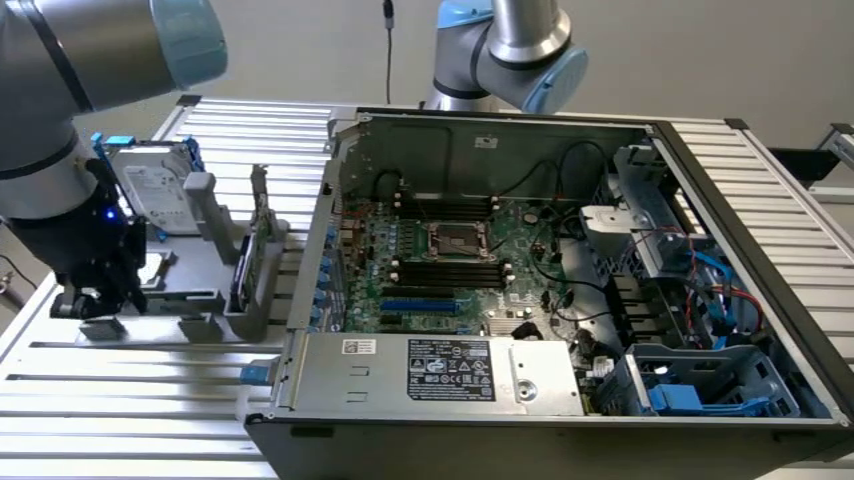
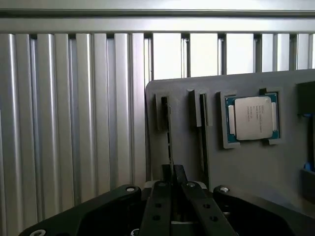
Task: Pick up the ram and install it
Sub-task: 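Pick up the ram and move it above insertion slot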
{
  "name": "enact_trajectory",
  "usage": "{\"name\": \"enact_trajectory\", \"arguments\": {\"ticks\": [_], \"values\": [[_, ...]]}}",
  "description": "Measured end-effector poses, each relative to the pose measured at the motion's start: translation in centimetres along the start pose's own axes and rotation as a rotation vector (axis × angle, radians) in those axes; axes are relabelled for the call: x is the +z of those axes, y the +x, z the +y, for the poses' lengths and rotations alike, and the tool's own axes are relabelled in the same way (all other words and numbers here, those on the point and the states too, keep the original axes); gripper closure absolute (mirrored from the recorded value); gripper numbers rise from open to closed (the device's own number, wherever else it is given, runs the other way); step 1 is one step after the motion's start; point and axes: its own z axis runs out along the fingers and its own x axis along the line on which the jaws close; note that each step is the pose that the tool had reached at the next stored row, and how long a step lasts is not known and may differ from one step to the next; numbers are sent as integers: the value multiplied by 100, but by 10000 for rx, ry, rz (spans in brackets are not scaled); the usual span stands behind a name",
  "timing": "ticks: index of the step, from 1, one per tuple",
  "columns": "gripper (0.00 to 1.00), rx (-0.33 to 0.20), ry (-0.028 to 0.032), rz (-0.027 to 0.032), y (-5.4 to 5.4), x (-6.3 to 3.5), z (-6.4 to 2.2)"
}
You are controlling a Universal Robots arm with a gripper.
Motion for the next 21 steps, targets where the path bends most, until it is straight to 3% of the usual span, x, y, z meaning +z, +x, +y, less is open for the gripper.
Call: {"name": "enact_trajectory", "arguments": {"ticks": [10,16,21], "values": [[86,0,-51,2,-16,-457,-37],[86,-28,-72,3,-29,-738,-176],[86,-34,-114,5,-40,-974,-354]]}}
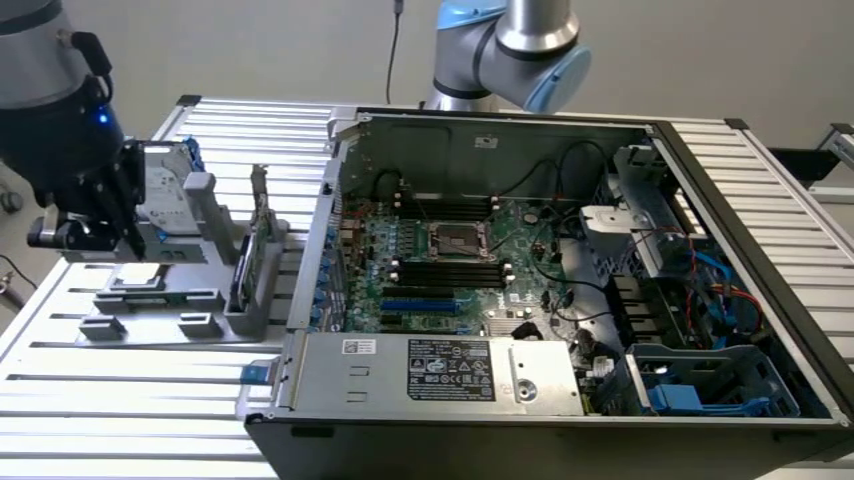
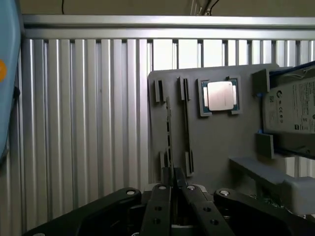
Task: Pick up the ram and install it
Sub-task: 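Pick up the ram and move it above insertion slot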
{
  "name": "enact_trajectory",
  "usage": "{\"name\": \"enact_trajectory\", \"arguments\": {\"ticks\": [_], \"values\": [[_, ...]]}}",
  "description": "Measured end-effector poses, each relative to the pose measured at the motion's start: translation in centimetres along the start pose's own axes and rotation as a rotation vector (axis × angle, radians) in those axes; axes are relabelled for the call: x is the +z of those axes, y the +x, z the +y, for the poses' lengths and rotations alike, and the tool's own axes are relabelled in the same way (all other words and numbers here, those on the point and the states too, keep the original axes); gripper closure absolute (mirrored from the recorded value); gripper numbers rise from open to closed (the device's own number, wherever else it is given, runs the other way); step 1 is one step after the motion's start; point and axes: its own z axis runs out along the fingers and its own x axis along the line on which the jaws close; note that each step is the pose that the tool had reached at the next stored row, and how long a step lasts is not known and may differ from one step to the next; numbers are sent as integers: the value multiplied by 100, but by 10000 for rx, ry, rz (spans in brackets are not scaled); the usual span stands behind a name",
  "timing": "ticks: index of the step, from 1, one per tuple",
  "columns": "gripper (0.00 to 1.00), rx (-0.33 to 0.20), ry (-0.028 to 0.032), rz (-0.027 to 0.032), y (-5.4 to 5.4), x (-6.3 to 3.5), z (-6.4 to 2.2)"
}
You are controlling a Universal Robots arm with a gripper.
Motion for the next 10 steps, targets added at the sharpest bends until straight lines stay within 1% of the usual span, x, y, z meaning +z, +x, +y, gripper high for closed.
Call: {"name": "enact_trajectory", "arguments": {"ticks": [10], "values": [[86,-8,-105,3,-23,-490,-420]]}}
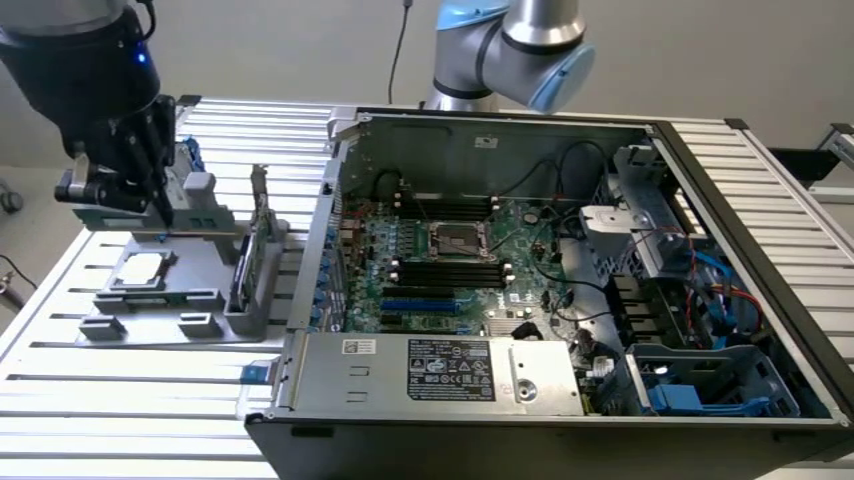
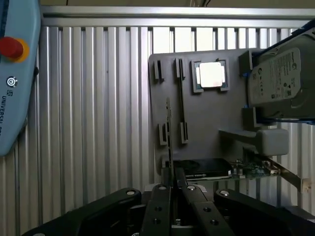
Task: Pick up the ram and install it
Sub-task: 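Pick up the ram and move it above insertion slot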
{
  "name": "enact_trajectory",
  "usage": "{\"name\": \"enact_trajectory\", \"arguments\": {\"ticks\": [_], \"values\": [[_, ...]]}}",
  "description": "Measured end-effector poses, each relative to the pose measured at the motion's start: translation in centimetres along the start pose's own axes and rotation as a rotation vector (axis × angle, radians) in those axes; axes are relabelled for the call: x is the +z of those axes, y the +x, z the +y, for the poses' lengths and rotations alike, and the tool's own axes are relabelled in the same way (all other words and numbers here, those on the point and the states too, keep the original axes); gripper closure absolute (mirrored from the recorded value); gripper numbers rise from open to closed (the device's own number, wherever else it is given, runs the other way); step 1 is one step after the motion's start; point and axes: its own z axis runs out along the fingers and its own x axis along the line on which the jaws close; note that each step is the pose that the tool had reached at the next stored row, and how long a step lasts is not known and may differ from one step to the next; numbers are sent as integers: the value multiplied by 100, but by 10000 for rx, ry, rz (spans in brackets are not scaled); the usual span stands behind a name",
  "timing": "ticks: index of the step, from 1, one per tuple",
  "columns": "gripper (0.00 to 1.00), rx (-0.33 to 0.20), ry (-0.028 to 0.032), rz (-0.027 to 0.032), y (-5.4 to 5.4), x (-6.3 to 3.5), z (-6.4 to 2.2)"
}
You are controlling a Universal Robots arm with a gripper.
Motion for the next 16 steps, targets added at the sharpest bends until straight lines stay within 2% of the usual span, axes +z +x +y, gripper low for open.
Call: {"name": "enact_trajectory", "arguments": {"ticks": [3,7,16], "values": [[86,-1,-35,0,-7,-140,-125],[86,-2,-59,1,-13,-252,-299],[86,-1,-61,-5,-34,-310,-701]]}}
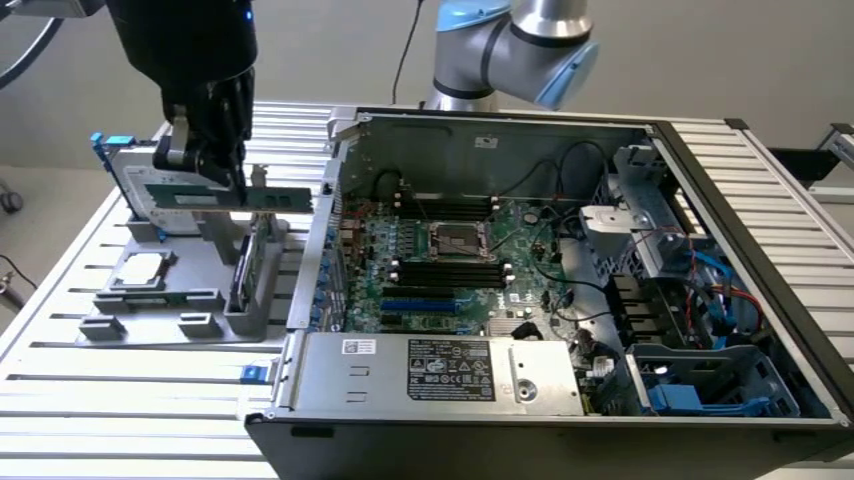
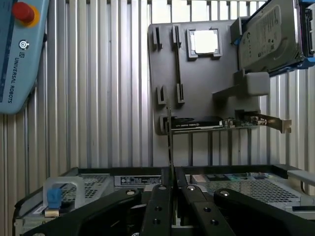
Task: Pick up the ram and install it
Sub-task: 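Pick up the ram and move it above insertion slot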
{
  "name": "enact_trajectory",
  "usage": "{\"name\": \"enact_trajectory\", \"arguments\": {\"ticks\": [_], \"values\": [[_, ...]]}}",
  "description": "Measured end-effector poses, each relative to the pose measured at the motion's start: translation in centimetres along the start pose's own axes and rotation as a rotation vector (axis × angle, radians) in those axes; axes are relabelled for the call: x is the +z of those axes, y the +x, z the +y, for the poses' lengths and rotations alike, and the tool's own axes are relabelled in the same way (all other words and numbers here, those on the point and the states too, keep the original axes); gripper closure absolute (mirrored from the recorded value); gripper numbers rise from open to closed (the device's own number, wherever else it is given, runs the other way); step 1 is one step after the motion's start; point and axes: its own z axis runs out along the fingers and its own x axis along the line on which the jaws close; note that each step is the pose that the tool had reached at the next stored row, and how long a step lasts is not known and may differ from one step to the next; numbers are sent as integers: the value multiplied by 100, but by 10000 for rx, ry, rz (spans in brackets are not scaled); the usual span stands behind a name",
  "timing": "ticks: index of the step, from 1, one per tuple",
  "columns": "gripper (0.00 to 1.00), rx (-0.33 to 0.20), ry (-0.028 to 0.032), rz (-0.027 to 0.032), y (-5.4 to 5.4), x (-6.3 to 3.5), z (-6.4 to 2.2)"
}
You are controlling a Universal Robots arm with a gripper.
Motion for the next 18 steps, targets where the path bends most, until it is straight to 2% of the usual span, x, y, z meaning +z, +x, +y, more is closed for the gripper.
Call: {"name": "enact_trajectory", "arguments": {"ticks": [7,18], "values": [[86,-2,-1,-27,-28,-28,-318],[86,-9,-9,-104,-106,-69,-804]]}}
